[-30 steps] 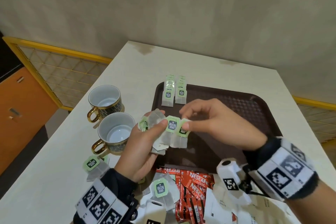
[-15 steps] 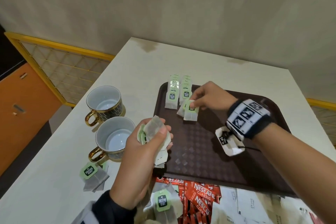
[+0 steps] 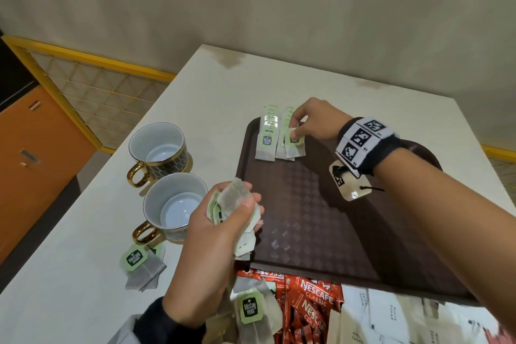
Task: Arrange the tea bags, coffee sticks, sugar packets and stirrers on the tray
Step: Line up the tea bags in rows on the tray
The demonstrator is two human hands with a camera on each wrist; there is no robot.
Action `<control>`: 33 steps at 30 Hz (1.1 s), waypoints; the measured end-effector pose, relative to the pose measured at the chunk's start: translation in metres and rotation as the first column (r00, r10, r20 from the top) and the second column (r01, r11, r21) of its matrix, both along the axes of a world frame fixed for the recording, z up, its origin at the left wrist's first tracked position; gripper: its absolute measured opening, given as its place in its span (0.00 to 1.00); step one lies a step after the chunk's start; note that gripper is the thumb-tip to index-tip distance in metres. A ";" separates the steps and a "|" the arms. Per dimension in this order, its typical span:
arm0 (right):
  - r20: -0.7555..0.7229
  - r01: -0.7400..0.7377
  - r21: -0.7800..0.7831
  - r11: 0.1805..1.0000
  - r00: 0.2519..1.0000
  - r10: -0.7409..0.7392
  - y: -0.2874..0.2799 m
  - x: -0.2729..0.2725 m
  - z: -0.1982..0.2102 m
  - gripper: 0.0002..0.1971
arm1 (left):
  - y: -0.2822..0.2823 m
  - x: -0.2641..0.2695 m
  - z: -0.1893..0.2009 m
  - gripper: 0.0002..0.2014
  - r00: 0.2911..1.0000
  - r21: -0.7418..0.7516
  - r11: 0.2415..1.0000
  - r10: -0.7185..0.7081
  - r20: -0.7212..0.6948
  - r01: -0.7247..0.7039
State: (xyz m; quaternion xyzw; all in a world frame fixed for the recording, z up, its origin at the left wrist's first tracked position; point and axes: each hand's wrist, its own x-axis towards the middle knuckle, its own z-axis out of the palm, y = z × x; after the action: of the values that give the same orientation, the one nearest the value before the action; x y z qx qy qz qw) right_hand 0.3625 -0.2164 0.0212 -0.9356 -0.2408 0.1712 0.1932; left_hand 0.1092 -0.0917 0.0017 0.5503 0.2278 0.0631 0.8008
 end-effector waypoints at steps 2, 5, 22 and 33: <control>-0.005 -0.018 0.010 1.000 1.000 0.018 -0.005 -0.001 0.012 0.03 | 0.000 -0.001 -0.001 0.10 1.000 -0.006 1.000 0.012 0.000 -0.012; -0.133 -0.076 0.054 0.996 0.988 0.083 -0.010 -0.009 0.024 0.02 | 0.000 -0.002 -0.002 0.10 1.000 -0.021 1.000 0.021 -0.002 -0.021; -0.095 -0.161 -0.125 0.979 0.984 0.150 0.020 -0.018 0.009 0.06 | 0.006 -0.007 -0.005 0.10 1.000 -0.033 0.999 0.014 0.006 -0.014; -0.023 -0.132 -0.097 0.986 0.991 0.131 0.050 -0.020 -0.016 0.08 | 0.004 -0.011 -0.007 0.09 1.000 -0.013 1.000 0.015 -0.004 -0.015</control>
State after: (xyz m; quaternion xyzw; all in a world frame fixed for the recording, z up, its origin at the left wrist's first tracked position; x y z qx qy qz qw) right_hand 0.3430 -0.1667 0.0052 -0.9246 -0.2917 0.2028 0.1372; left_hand 0.0986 -0.0878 -0.0050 0.5435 0.2337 0.0665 0.8035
